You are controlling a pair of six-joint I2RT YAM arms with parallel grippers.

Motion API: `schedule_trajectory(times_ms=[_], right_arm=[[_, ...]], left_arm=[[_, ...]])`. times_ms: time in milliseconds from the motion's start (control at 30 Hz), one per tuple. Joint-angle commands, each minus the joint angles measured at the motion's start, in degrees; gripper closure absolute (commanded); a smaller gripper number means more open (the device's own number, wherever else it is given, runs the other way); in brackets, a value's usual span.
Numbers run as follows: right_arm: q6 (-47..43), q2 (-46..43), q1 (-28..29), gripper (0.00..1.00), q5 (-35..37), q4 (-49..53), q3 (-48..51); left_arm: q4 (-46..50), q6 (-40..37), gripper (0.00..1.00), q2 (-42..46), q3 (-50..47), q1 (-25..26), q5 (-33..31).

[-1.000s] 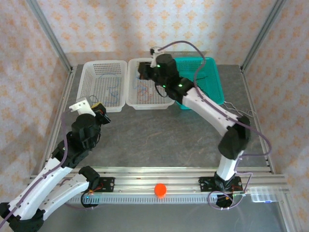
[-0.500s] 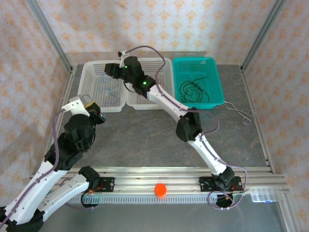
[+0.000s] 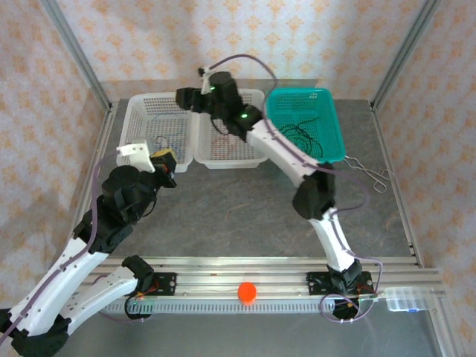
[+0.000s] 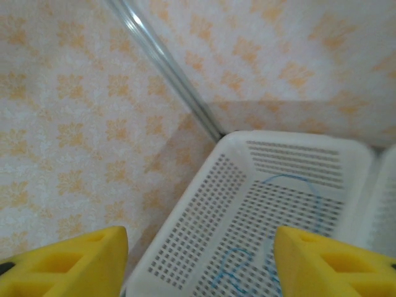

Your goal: Untangle the cables

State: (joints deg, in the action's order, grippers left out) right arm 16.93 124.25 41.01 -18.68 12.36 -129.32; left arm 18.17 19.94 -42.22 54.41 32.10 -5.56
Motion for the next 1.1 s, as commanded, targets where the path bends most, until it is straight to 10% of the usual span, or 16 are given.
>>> schedule_trajectory(times_ms=[0,500,1067], right_arm=[[-3.15,-15.63,-3.06,0.36,3.12,-4.42,12.64],[-6.82,-55.20,-6.25,0.20,8.98,2.98,48.06],[15.60,-51.60,-6.30,0.37,-5.35,5.49,51.34]], left_arm=[[-3.97,-6.82,1.00,-3.37,4.00,-0.46,11.78],[-9.83,-39.07,1.00,-20.39,11.79,-0.46,33.64],[-12.64,-50.48,1.00,-34.63,21.34,1.76,34.83]])
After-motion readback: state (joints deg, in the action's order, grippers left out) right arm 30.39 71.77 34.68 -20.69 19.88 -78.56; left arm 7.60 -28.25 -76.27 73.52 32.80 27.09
